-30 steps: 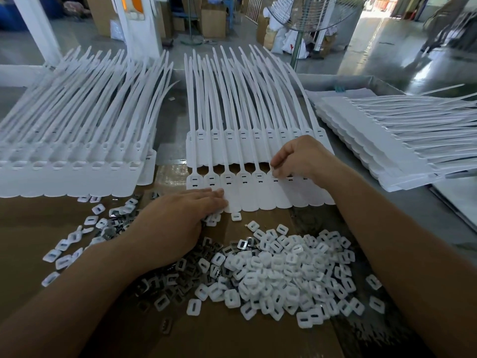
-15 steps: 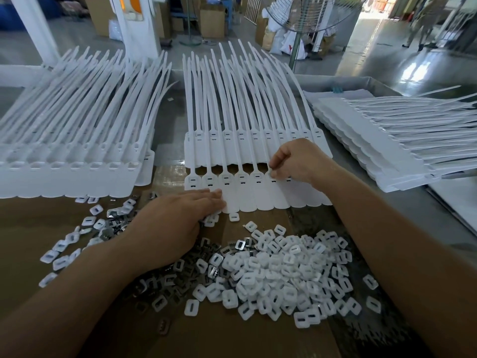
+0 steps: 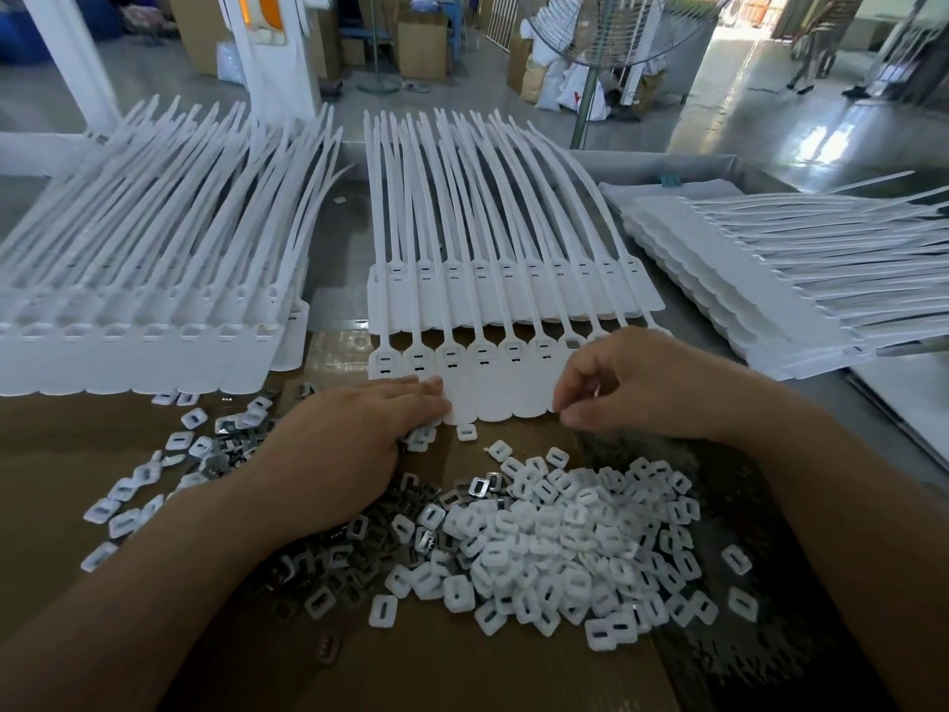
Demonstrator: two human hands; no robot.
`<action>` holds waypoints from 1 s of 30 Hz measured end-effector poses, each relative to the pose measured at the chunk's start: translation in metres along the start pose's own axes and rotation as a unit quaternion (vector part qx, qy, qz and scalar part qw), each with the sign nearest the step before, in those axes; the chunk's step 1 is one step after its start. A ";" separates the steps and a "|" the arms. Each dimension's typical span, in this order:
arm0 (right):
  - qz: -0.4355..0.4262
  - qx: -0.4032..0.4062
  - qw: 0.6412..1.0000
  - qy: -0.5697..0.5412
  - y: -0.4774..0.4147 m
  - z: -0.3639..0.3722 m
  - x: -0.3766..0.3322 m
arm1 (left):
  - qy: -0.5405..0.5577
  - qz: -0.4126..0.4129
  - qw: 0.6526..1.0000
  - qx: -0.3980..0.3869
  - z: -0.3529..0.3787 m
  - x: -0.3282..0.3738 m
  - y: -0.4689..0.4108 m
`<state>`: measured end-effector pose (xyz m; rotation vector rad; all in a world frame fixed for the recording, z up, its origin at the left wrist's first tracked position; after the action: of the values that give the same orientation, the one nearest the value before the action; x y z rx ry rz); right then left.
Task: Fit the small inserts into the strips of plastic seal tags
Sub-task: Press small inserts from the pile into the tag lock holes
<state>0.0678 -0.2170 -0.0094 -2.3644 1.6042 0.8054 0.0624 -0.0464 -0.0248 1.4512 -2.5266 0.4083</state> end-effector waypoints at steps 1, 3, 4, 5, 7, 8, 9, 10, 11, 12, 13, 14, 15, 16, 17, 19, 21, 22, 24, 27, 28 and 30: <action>0.001 -0.016 1.000 -0.001 0.003 0.004 -0.002 | -0.001 -0.002 1.000 -0.001 0.000 -0.001 0.000; 0.007 -0.032 0.999 -0.001 0.007 0.012 -0.005 | -0.004 -0.005 1.000 -0.002 0.001 -0.002 0.000; 0.008 -0.033 0.999 0.007 0.007 0.015 -0.006 | -0.005 -0.006 1.000 -0.004 0.001 -0.002 -0.001; 0.010 -0.032 0.999 0.018 0.008 0.017 -0.007 | -0.006 -0.007 1.000 -0.005 0.001 -0.002 0.000; 0.013 -0.032 0.999 0.041 0.007 0.020 -0.010 | -0.007 -0.011 1.000 -0.006 0.001 -0.003 0.000; 0.013 -0.033 0.998 0.052 0.008 0.021 -0.011 | -0.008 -0.011 1.000 -0.008 0.001 -0.002 0.000; 0.011 -0.034 0.997 0.062 0.007 0.022 -0.013 | -0.008 -0.011 1.000 -0.009 0.000 -0.003 0.001; 0.008 -0.036 0.997 0.068 0.006 0.023 -0.014 | -0.008 -0.011 1.000 -0.008 0.000 -0.003 0.001; 0.005 -0.039 0.997 0.072 0.005 0.023 -0.015 | -0.007 -0.011 1.000 -0.006 0.000 -0.003 0.000; 0.005 -0.042 0.997 0.072 0.005 0.024 -0.015 | -0.006 -0.012 1.000 -0.006 0.000 -0.003 0.000; 0.005 -0.044 0.996 0.072 0.004 0.024 -0.016 | -0.005 -0.012 1.000 -0.006 -0.001 -0.002 -0.001; 0.005 -0.044 0.996 0.073 0.004 0.023 -0.016 | -0.005 -0.011 1.000 -0.008 0.000 -0.002 -0.002; 0.004 -0.044 0.996 0.075 0.004 0.023 -0.016 | -0.005 -0.010 1.000 -0.009 0.000 -0.002 -0.002; 0.004 -0.044 0.996 0.073 0.004 0.023 -0.016 | -0.004 -0.009 1.000 -0.010 0.001 -0.003 -0.001; 0.006 -0.042 0.997 0.068 0.004 0.022 -0.016 | -0.004 -0.009 1.000 -0.009 0.000 -0.003 -0.001; 0.006 -0.030 0.998 0.050 0.003 0.019 -0.015 | -0.005 -0.008 1.000 -0.007 0.001 -0.003 0.000; -0.001 -0.010 0.999 0.033 0.003 0.017 -0.015 | -0.006 -0.008 1.000 -0.006 0.000 -0.003 0.000; -0.006 -0.005 1.000 0.025 0.003 0.017 -0.015 | -0.007 -0.009 1.000 -0.007 0.000 -0.003 0.000; -0.014 -0.018 0.999 0.022 0.002 0.023 -0.018 | -0.006 -0.010 1.000 -0.009 0.000 -0.003 -0.001; -0.020 -0.038 0.998 0.043 -0.001 0.029 -0.021 | -0.007 -0.012 1.000 -0.010 0.001 -0.004 -0.002; -0.021 -0.038 0.998 0.049 -0.001 0.028 -0.022 | -0.006 -0.012 1.000 -0.011 0.001 -0.004 -0.002; -0.020 -0.034 0.998 0.047 -0.001 0.027 -0.021 | -0.006 -0.011 1.000 -0.009 0.001 -0.004 -0.002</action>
<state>0.0536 -0.1883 -0.0215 -2.5088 1.5838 0.7635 0.0664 -0.0449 -0.0266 1.4782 -2.5132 0.3730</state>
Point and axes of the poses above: each hand's wrist, its own y-axis away from the middle knuckle, its own z-axis out of the palm, x = y × z, the point moved 8 cm from there along -y, towards the middle knuckle, and after that the axes turned 9 degrees about -z, right-handed, at the moved point
